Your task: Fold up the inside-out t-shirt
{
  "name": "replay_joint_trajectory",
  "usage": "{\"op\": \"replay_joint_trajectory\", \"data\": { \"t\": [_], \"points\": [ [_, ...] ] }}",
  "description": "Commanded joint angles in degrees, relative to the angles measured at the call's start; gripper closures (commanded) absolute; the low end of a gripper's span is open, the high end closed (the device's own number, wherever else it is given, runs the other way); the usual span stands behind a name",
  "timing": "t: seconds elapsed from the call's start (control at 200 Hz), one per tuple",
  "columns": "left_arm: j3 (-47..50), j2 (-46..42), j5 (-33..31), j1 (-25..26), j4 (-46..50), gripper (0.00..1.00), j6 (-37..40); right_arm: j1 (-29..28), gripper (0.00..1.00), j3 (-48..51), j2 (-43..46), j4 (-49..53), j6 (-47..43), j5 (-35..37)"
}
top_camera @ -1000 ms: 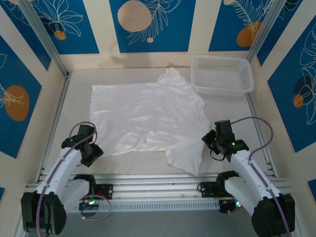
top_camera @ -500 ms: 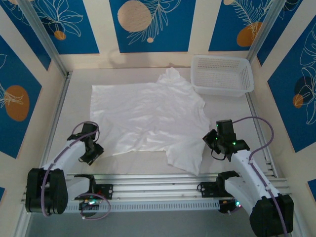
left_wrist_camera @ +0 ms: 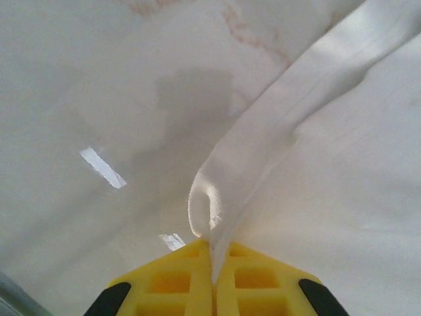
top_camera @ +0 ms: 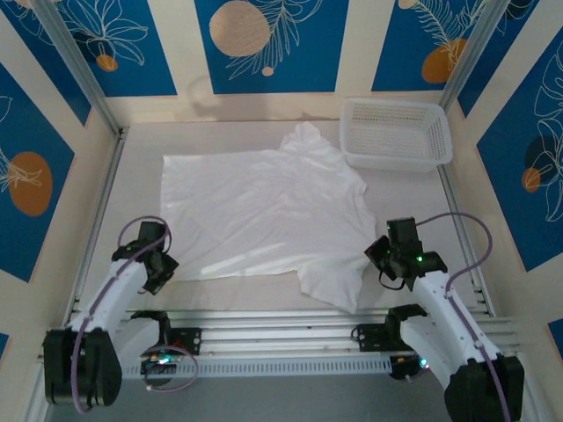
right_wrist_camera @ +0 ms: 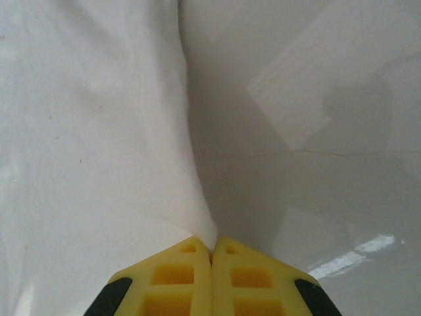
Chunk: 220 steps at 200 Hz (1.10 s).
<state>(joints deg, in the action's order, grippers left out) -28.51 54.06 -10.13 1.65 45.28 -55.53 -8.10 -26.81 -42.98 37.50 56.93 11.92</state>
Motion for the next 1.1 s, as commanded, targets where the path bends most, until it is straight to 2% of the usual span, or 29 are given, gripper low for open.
{"op": "replay_joint_trajectory", "data": {
  "t": [0.0,0.05,0.14,0.235,0.53,0.72,0.88,1.095],
  "points": [
    [1.1,-5.0,-2.2,-0.9,4.4,0.96,0.9,0.4,1.0,1.7,5.1,5.6,0.6,2.3],
    [1.0,-7.4,-1.0,-0.9,2.8,1.0,3.4,0.4,1.0,1.4,5.9,5.9,-0.2,1.5],
    [0.4,-12.3,2.0,-0.8,-0.7,1.0,7.0,0.4,1.0,-0.6,4.9,5.2,-2.5,-0.3],
    [-3.1,-13.8,1.3,-0.8,-1.4,1.0,8.2,0.5,1.0,-4.1,1.8,3.5,-4.4,-0.6],
    [-15.0,2.0,-0.2,-0.8,-7.7,1.0,12.6,1.1,1.0,-13.8,-13.6,-5.7,-8.7,1.2],
    [-15.2,8.1,-4.0,-1.1,-11.2,1.0,11.1,2.3,1.0,-16.5,-22.1,-11.6,-9.5,0.5],
    [-14.3,11.5,-4.0,-1.7,-13.4,1.0,10.3,3.9,1.0,-18.3,-28.0,-14.5,-9.1,1.1],
    [-14.1,15.9,-4.2,-3.3,-15.6,1.0,10.6,5.6,1.0,-21.0,-35.9,-16.5,-11.6,-2.7]
  ]
}}
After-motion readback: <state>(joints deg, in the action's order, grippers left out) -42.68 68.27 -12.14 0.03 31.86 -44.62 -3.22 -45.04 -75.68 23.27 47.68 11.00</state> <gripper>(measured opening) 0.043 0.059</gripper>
